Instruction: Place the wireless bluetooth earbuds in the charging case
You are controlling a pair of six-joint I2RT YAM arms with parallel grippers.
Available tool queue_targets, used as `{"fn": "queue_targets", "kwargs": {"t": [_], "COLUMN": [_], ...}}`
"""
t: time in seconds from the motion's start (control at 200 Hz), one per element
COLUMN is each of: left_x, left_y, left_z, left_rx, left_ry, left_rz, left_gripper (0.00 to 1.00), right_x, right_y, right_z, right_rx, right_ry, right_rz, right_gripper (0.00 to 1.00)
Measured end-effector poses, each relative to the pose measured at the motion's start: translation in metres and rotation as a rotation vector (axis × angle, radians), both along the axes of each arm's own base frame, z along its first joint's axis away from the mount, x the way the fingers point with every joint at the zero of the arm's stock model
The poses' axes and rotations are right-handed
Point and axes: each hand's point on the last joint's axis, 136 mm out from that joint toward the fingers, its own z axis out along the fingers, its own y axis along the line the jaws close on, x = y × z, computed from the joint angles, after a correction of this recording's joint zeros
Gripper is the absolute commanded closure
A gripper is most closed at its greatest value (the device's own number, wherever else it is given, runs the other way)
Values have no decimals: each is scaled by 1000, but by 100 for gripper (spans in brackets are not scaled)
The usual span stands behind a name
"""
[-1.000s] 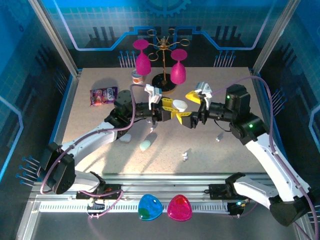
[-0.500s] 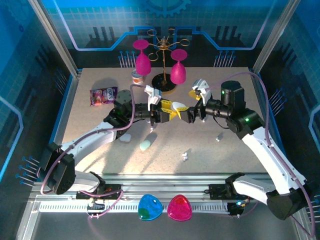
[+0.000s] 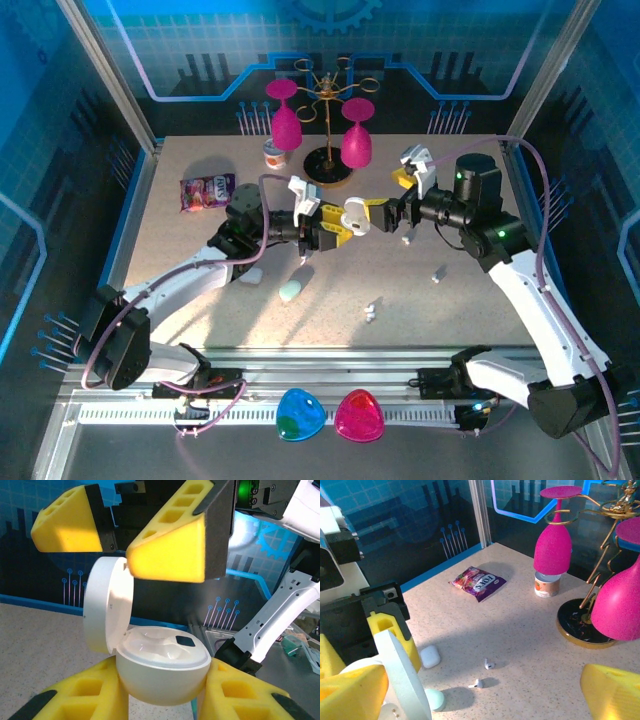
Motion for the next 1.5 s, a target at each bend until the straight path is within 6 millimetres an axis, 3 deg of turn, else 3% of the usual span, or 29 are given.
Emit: {"fn": "queue_targets", "kwargs": {"t": [0.26, 0.405, 0.69, 0.82, 0.925, 1.111, 1.336, 1.501], "left_x": [29, 41, 44, 42, 40, 40, 38, 34], "left_y": [3, 3, 5, 8, 12, 16, 17, 18], "left_z": [-7, -16, -40, -46, -51, -53, -52, -58], "left_rx": [-60, -93, -146, -156, -152, -146, -141, -131], "left_ry": [-1, 25, 26, 22, 11, -30, -83, -89], "left_rz": [67, 85, 89, 95, 102, 103, 94, 83], "left_gripper": [78, 78, 79, 78, 78, 78, 78, 77], "right_x": [-15, -6, 9, 15, 15, 7, -11, -19], "right_y": [-18, -38, -62, -84, -104, -121, -115, -114], "right_z": [33, 25, -41, -85, -135, -196, -232, -245], "right_rx": [166, 242, 244, 202, 134, 45, -17, -35], "right_ry": [-41, 12, 234, 346, 472, 625, 698, 730], "right_rz": [7, -37, -232, -407, -554, -676, -689, -701], "right_gripper": [0, 0, 5, 5, 4, 5, 7, 12]}}
